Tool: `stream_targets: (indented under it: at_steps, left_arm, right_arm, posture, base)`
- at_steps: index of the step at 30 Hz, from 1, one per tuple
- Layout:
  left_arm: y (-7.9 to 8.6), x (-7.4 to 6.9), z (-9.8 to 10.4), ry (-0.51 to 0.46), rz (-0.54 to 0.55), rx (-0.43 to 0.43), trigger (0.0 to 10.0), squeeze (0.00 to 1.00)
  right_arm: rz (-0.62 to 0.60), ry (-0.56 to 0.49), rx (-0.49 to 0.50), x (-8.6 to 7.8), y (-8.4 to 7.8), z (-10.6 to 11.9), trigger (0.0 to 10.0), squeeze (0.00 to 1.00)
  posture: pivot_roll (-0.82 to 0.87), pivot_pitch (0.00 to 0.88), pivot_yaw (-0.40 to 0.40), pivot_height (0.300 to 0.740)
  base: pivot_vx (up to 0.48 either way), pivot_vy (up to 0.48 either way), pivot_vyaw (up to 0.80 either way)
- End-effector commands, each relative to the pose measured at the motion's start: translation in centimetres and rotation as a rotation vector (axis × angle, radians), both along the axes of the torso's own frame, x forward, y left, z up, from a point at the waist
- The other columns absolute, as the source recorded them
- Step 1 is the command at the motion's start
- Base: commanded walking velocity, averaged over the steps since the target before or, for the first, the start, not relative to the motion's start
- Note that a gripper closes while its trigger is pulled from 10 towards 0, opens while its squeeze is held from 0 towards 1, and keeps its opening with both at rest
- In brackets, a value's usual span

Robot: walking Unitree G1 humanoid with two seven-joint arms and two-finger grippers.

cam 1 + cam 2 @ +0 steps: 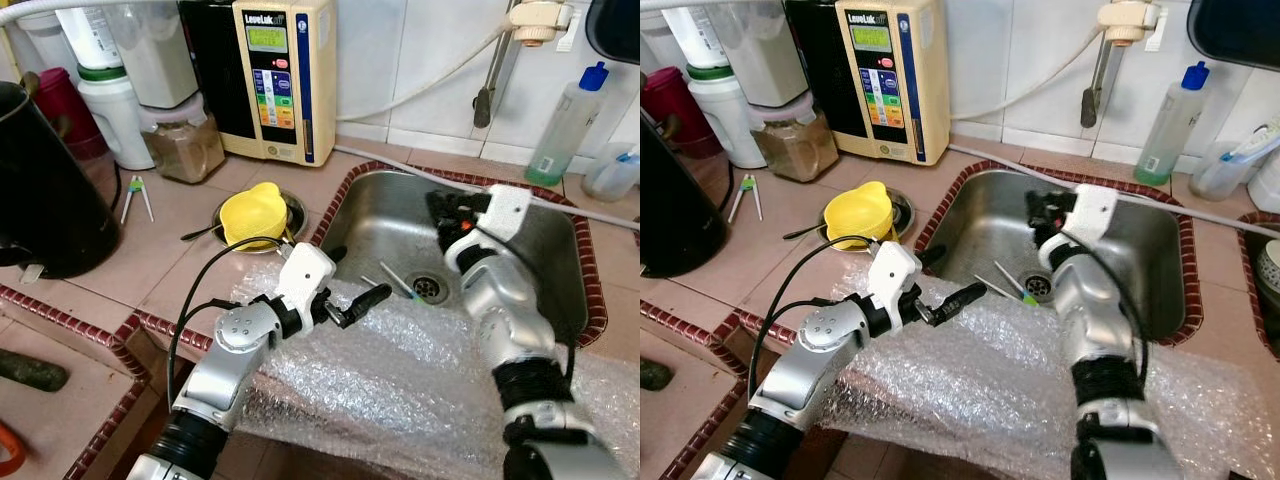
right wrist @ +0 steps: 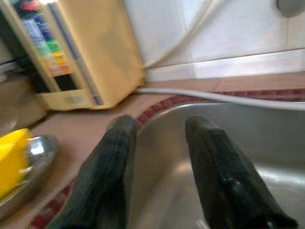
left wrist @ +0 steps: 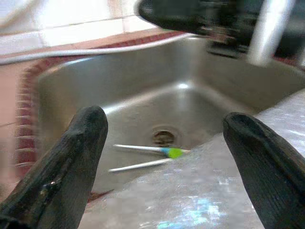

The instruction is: Kitchen organization

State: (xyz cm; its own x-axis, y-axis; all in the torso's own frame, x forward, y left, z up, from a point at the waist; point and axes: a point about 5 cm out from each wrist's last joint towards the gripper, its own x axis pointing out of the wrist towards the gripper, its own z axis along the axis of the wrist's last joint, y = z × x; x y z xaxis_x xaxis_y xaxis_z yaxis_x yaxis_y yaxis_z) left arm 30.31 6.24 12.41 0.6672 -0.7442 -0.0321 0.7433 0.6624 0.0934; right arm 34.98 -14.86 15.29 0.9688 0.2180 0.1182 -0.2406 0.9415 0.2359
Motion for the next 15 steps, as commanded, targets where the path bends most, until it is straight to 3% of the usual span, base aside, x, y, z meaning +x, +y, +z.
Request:
stream_targets:
  at_steps: [1, 6, 12, 15]
  left_arm:
    - [0.7, 0.5, 0.6, -0.037, 0.053, 0.003, 10.0, 1.0]
    - [2.9, 3.0, 2.5, -0.086, 0.269, -0.063, 10.0, 1.0]
    - [4.4, 4.3, 4.1, -0.132, 0.403, -0.131, 10.0, 1.0]
    - [4.4, 4.3, 4.1, -0.132, 0.403, -0.131, 10.0, 1.0]
  right_arm:
    - [0.046, -0.039, -0.008, -0.2, 1.0, 1.1, 10.0, 1.0]
    - [0.158, -0.159, -0.069, -3.1, 3.9, 2.5, 10.0, 1.0]
    - [0.187, -0.189, -0.061, -4.9, 4.7, 3.0, 10.0, 1.0]
    - [0.187, -0.189, -0.061, -4.9, 4.7, 3.0, 10.0, 1.0]
  posture:
    - [0.0, 0.064, 0.097, 0.74]
    - [0.01, 0.066, 0.103, 0.74]
    - [-0.01, 0.067, 0.105, 0.74]
    - [-0.01, 0.067, 0.105, 0.74]
  base:
    - [0.0, 0.0, 0.0]
    - [0.0, 0.0, 0.0]
    - [0.0, 0.0, 0.0]
    - [0.0, 0.0, 0.0]
